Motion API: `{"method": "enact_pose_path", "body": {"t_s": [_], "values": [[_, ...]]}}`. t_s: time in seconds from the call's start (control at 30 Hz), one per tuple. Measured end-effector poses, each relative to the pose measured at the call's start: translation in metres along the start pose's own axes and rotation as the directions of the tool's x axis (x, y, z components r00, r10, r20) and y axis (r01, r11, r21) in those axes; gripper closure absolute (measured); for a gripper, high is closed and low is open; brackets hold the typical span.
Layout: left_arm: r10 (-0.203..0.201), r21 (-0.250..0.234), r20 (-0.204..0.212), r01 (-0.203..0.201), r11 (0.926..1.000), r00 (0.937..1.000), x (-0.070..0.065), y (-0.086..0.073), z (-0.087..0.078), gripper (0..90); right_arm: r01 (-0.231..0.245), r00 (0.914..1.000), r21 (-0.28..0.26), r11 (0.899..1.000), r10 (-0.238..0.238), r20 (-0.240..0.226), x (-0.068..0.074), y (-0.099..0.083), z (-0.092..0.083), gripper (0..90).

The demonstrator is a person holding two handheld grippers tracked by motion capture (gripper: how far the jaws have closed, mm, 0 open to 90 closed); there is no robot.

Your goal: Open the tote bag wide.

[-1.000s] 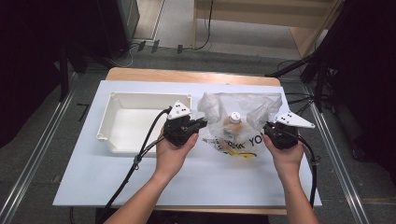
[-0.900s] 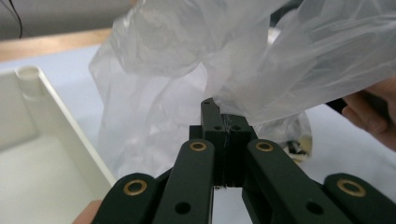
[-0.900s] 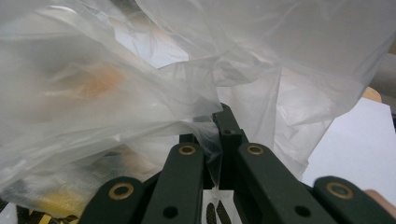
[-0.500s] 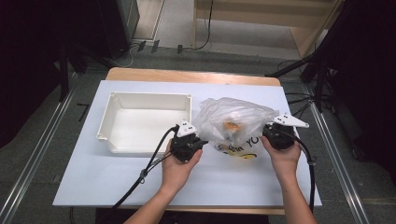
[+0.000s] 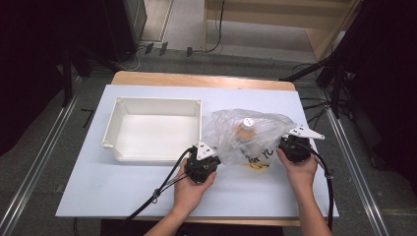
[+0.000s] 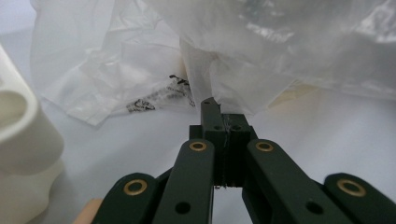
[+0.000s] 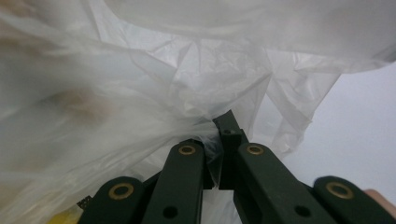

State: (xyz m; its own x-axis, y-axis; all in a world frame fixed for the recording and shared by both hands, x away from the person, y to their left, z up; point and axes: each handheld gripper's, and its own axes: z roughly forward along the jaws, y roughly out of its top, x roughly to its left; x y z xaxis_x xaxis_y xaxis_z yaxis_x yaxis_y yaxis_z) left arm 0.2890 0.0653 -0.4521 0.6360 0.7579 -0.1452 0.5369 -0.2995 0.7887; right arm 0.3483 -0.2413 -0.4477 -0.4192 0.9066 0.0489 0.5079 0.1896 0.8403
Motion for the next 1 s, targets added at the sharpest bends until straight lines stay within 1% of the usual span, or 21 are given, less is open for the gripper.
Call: {"method": "enact_pose_path", "body": {"t_s": [0.03,0.1,0.13,0.17,0.2,0.23,0.27,0.3,0.33,0.37,0.4,0.53,0.57,0.6,0.63,0.7,0.73,0.77,0.83,0.93,1.0], "values": [[0.000,-0.001,0.000,0.000,1.0000,1.0000,0.000,-0.001,0.000,90.0,-0.005,1.0000,-0.001,1.000,0.005,0.003,0.000,-0.001,0.000,90.0],[0.001,0.002,-0.003,-0.001,1.0000,1.0000,0.001,-0.003,0.000,90.0,-0.007,0.9999,-0.008,1.000,0.007,-0.007,-0.001,-0.003,-0.002,88.5],[-0.002,0.001,0.001,0.002,1.0000,1.0000,0.001,-0.004,0.000,90.0,-0.003,0.9991,-0.046,0.999,0.001,-0.043,0.000,-0.004,-0.007,76.9],[-0.002,0.001,0.001,0.002,1.0000,1.0000,0.001,-0.004,0.000,90.0,-0.003,0.9991,-0.046,0.999,0.001,-0.043,0.000,-0.004,-0.007,76.9],[0.000,0.002,0.002,0.000,1.0000,1.0000,0.001,-0.003,0.000,90.0,0.003,0.9984,-0.069,0.998,-0.007,-0.056,0.001,-0.004,-0.014,66.7],[0.000,0.002,0.002,0.000,1.0000,1.0000,0.001,-0.003,0.000,90.0,0.003,0.9984,-0.069,0.998,-0.007,-0.056,0.001,-0.004,-0.014,66.7],[-0.005,-0.003,0.002,0.005,1.0000,1.0000,0.002,-0.002,0.000,90.0,-0.008,0.9976,-0.084,0.996,0.002,-0.070,0.001,-0.004,-0.022,57.8],[-0.005,-0.003,0.002,0.005,1.0000,1.0000,0.002,-0.002,0.000,90.0,-0.008,0.9976,-0.084,0.996,0.002,-0.070,0.001,-0.004,-0.022,57.8],[-0.007,-0.006,0.002,0.007,1.0000,1.0000,0.002,-0.002,0.000,90.0,-0.012,0.9972,-0.094,0.995,0.005,-0.074,0.001,-0.003,-0.027,54.9],[-0.005,-0.007,0.000,0.005,1.0000,1.0000,0.002,-0.002,0.000,90.0,-0.012,0.9969,-0.103,0.995,0.004,-0.078,0.000,-0.003,-0.031,51.9],[-0.006,-0.004,-0.005,0.006,1.0000,1.0000,0.003,-0.002,0.000,90.0,-0.018,0.9960,-0.120,0.993,0.008,-0.089,-0.001,-0.001,-0.040,46.4],[-0.012,-0.009,-0.007,0.012,0.9999,0.9999,0.004,-0.001,0.001,90.0,-0.009,0.9954,-0.142,0.990,-0.004,-0.096,-0.001,0.004,-0.057,34.2],[-0.012,-0.009,-0.007,0.012,0.9999,0.9999,0.004,-0.001,0.001,90.0,-0.009,0.9954,-0.142,0.990,-0.004,-0.096,-0.001,0.004,-0.057,34.2],[-0.017,-0.015,-0.006,0.017,0.9997,0.9998,0.005,0.000,0.001,90.0,0.003,0.9945,-0.160,0.987,-0.020,-0.103,0.000,0.008,-0.066,29.5],[-0.017,-0.015,-0.006,0.017,0.9997,0.9998,0.005,0.000,0.001,90.0,0.010,0.9944,-0.167,0.986,-0.027,-0.102,0.001,0.010,-0.070,27.4],[-0.021,-0.020,-0.006,0.021,0.9996,0.9998,0.005,0.000,0.001,90.0,0.019,0.9942,-0.184,0.983,-0.038,-0.100,0.002,0.014,-0.077,26.1],[-0.022,-0.019,-0.009,0.022,0.9996,0.9997,0.005,0.000,0.000,90.0,0.019,0.9936,-0.193,0.981,-0.040,-0.105,0.003,0.016,-0.080,23.9],[-0.023,-0.019,-0.009,0.023,0.9996,0.9997,0.006,0.000,0.000,90.0,0.019,0.9936,-0.193,0.981,-0.040,-0.105,0.003,0.016,-0.080,23.9],[-0.023,-0.020,-0.008,0.023,0.9995,0.9997,0.006,0.000,0.000,90.0,0.025,0.9917,-0.206,0.978,-0.050,-0.118,0.004,0.020,-0.086,21.8],[-0.025,-0.020,-0.009,0.025,0.9995,0.9997,0.006,0.001,0.000,90.0,0.041,0.9890,-0.221,0.974,-0.071,-0.129,0.009,0.027,-0.092,18.3],[-0.029,-0.018,-0.012,0.029,0.9994,0.9995,0.006,0.000,0.000,90.0,0.049,0.9879,-0.235,0.971,-0.082,-0.132,0.015,0.035,-0.098,14.3]]}}
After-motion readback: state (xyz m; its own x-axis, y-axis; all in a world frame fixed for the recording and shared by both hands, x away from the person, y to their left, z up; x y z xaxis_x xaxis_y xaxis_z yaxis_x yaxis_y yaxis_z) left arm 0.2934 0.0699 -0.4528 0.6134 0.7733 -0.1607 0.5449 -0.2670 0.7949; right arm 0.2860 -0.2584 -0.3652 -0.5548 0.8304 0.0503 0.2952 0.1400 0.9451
